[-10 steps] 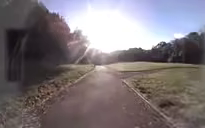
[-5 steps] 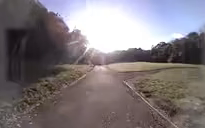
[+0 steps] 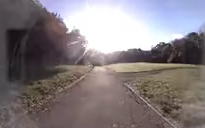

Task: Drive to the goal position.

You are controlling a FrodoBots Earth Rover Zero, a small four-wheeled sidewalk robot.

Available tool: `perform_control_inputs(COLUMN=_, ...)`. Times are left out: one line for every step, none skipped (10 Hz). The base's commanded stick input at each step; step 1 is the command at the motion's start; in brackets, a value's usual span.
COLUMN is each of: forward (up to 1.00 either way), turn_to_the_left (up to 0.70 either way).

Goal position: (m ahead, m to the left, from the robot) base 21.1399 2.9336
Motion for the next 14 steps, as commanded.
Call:
perform_control_inputs(forward=0.5, turn_to_the_left=0.0)
perform_control_inputs(forward=0.5, turn_to_the_left=0.0)
perform_control_inputs(forward=0.5, turn_to_the_left=0.0)
perform_control_inputs(forward=0.5, turn_to_the_left=0.0)
perform_control_inputs(forward=0.5, turn_to_the_left=0.0)
perform_control_inputs(forward=0.5, turn_to_the_left=0.0)
perform_control_inputs(forward=0.5, turn_to_the_left=0.0)
perform_control_inputs(forward=0.5, turn_to_the_left=0.0)
perform_control_inputs(forward=0.5, turn_to_the_left=0.0)
perform_control_inputs(forward=0.5, turn_to_the_left=0.0)
perform_control_inputs(forward=0.5, turn_to_the_left=0.0)
perform_control_inputs(forward=0.5, turn_to_the_left=0.0)
perform_control_inputs(forward=0.5, turn_to_the_left=0.0)
perform_control_inputs(forward=0.5, turn_to_the_left=0.0)
